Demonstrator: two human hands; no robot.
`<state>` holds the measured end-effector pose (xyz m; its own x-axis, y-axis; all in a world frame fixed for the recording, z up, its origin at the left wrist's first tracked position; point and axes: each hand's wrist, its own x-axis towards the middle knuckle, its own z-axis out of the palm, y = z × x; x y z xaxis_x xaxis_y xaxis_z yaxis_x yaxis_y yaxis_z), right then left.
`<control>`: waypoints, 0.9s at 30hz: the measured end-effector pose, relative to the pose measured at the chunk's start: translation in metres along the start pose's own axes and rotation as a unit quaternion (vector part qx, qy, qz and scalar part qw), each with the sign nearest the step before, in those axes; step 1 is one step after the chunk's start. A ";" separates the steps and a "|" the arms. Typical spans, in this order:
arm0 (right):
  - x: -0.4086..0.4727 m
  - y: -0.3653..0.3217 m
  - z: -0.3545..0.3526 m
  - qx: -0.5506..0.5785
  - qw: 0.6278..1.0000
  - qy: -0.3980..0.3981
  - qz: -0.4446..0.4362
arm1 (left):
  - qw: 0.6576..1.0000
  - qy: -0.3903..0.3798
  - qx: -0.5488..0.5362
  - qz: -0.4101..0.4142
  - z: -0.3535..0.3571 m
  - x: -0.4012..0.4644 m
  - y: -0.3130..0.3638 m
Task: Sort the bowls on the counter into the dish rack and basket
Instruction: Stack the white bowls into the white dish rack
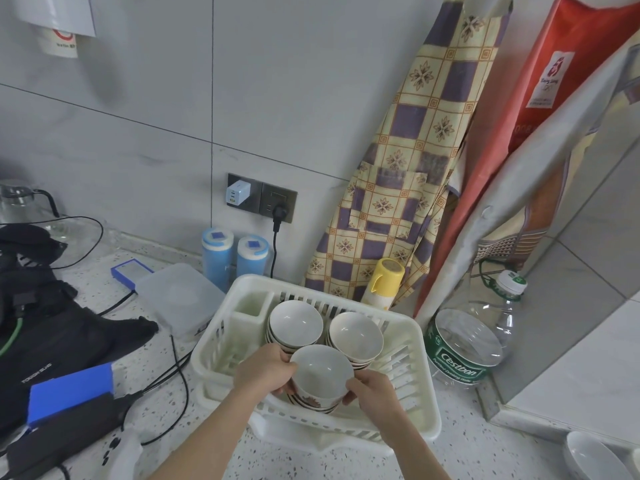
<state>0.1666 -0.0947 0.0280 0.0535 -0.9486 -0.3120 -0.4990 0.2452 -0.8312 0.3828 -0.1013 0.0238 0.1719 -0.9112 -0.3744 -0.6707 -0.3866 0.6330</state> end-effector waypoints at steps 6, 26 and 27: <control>0.005 0.002 0.000 0.001 1.000 -0.016 0.014 | 0.999 0.014 0.033 -0.001 0.003 0.001 0.001; 0.011 0.005 0.009 -0.121 0.990 0.020 0.066 | 0.996 0.018 0.087 -0.002 0.006 0.005 0.002; 0.012 0.005 0.010 -0.115 0.991 -0.001 0.071 | 0.995 0.006 0.096 -0.002 0.005 0.005 0.003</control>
<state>0.1731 -0.1035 0.0158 -0.0305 -0.9074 -0.4192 -0.6856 0.3242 -0.6518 0.3782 -0.1059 0.0208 0.1819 -0.9119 -0.3678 -0.7949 -0.3566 0.4909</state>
